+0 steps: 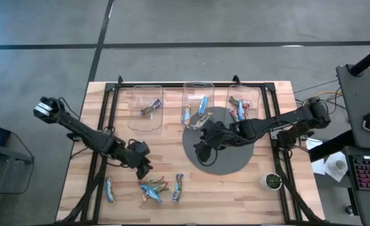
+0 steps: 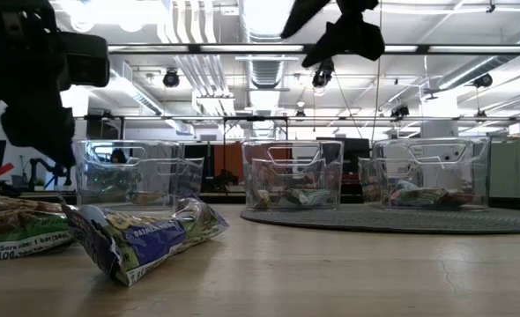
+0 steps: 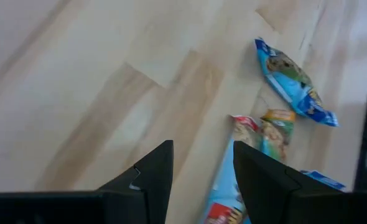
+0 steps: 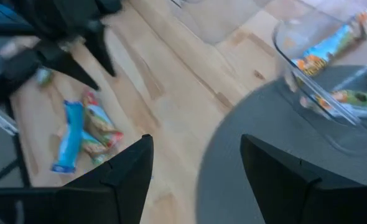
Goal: Pick and place Granola Bars by type
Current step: Put the yellow granola bar into the middle transparent bin
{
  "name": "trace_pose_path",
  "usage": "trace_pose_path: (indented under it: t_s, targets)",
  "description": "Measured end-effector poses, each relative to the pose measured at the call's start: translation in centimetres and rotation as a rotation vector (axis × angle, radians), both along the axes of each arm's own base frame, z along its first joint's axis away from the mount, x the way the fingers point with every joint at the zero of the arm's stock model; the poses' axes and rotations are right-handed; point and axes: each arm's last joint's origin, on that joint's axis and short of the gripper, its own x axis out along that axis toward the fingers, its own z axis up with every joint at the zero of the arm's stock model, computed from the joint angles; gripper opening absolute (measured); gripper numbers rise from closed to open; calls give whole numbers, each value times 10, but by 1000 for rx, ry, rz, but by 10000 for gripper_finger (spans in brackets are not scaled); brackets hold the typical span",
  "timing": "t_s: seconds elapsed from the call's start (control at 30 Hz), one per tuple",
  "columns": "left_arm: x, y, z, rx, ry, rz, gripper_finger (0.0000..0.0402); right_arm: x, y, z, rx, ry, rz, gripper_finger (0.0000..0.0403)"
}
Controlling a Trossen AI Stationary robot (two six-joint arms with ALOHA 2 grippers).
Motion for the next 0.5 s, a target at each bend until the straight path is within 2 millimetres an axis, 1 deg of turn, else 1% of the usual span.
trace_pose_path:
  t_s: [0.07,0.13,0.23,0.3,0.5]
  targets:
    - [-3,-2,2,-41,7,32,149,-1,0,-1,-3,17,0,231]
    - [-7,-2,3,-114,35,120,149,-1,0,-3,-3,26,2,231]
    - [-18,1,1,-218,153,296,149,-1,0,-4,1,30,3,231]
    - [-26,1,-2,-266,252,365,149,-1,0,-4,1,29,3,231]
    - [-49,-5,-11,-322,587,385,149,-1,0,-4,1,29,3,231]
